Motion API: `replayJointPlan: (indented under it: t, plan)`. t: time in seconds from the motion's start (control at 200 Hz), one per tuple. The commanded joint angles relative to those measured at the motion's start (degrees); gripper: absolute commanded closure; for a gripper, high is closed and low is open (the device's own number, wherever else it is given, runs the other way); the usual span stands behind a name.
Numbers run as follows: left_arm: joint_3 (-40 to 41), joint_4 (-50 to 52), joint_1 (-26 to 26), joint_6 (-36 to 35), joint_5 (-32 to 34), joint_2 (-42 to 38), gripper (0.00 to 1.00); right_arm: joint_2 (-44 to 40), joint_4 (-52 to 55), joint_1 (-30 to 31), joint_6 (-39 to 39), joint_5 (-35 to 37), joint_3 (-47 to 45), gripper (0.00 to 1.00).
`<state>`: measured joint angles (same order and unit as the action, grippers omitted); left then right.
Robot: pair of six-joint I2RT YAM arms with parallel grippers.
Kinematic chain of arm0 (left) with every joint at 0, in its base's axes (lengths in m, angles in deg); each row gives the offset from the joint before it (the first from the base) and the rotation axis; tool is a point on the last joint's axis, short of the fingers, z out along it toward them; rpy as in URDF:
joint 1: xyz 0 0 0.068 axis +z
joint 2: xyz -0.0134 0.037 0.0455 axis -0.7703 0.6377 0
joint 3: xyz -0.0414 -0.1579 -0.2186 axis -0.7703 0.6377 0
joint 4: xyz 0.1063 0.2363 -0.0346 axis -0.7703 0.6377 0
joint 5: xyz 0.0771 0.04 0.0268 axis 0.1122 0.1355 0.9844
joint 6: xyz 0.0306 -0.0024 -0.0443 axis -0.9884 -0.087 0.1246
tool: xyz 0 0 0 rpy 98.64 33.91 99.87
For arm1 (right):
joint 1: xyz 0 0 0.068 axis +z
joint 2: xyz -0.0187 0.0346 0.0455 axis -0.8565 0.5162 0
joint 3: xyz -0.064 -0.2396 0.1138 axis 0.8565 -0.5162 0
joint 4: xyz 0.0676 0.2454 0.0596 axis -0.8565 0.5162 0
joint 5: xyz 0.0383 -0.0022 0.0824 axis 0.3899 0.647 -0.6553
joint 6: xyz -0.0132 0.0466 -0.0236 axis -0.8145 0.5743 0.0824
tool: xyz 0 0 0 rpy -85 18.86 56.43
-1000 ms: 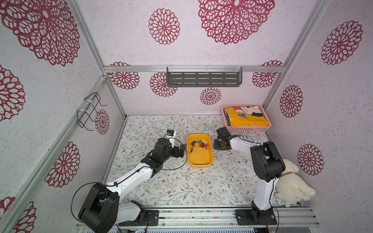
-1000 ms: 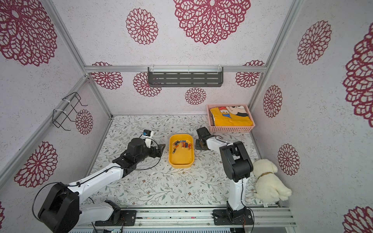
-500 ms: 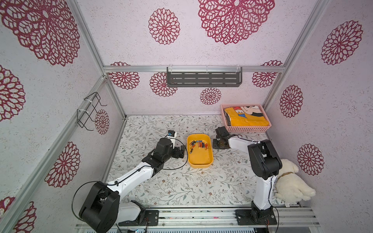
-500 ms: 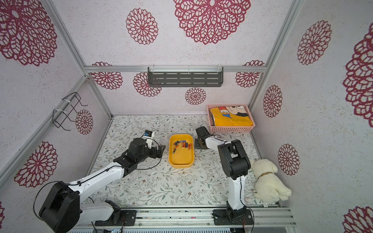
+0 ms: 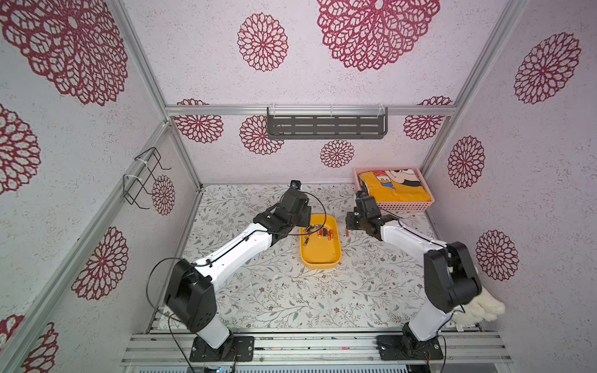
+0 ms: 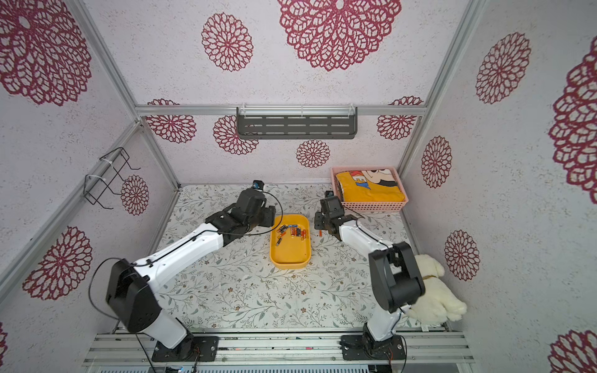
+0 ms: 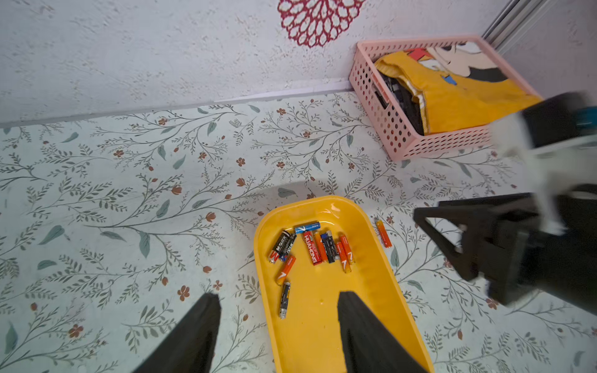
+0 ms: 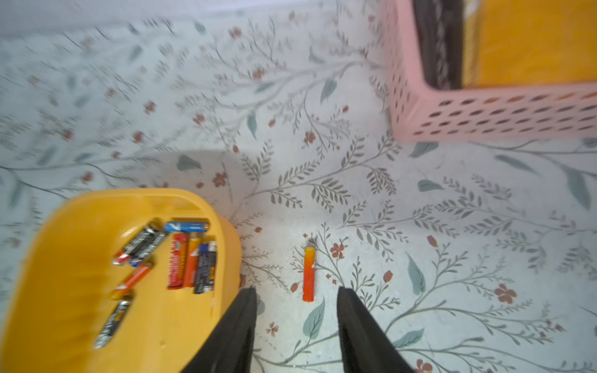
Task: Take the batteries out of the storage box
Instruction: Pick up the battery from the storage box.
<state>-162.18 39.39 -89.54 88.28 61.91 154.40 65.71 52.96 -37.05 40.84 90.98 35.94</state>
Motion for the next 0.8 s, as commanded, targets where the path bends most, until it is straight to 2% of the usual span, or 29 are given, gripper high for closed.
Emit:
replayJointPlan:
  t: [0.0, 0.125, 0.21, 0.38, 0.555, 0.791]
  plan:
    - [-5.27, 10.45, -1.36, 3.35, -1.60, 7.77, 0.42, -7.68, -14.08, -0.60, 1.83, 1.12, -10.07, 0.53]
    - [-12.47, 15.12, -1.61, 5.60, -5.15, 17.04, 0.48, -14.16, -23.19, -0.55, 4.10, 2.66, -20.28, 0.52]
    - [-16.54, 18.19, -1.54, 5.72, -6.33, 21.81, 0.54, -16.08, -24.31, -0.64, 4.40, 3.42, -23.09, 0.52]
    - [-23.83, 24.47, -1.57, 5.27, -6.54, 29.35, 0.55, -16.36, -22.60, -0.55, 3.50, 5.14, -23.43, 0.51]
    - [-26.68, 27.22, -1.45, 5.99, -7.13, 34.11, 0.54, -16.40, -23.23, -0.57, 3.05, 5.83, -23.44, 0.51]
    - [-27.92, 28.67, -1.45, 6.71, -7.07, 36.75, 0.52, -16.51, -23.05, -0.55, 2.54, 6.97, -23.56, 0.51]
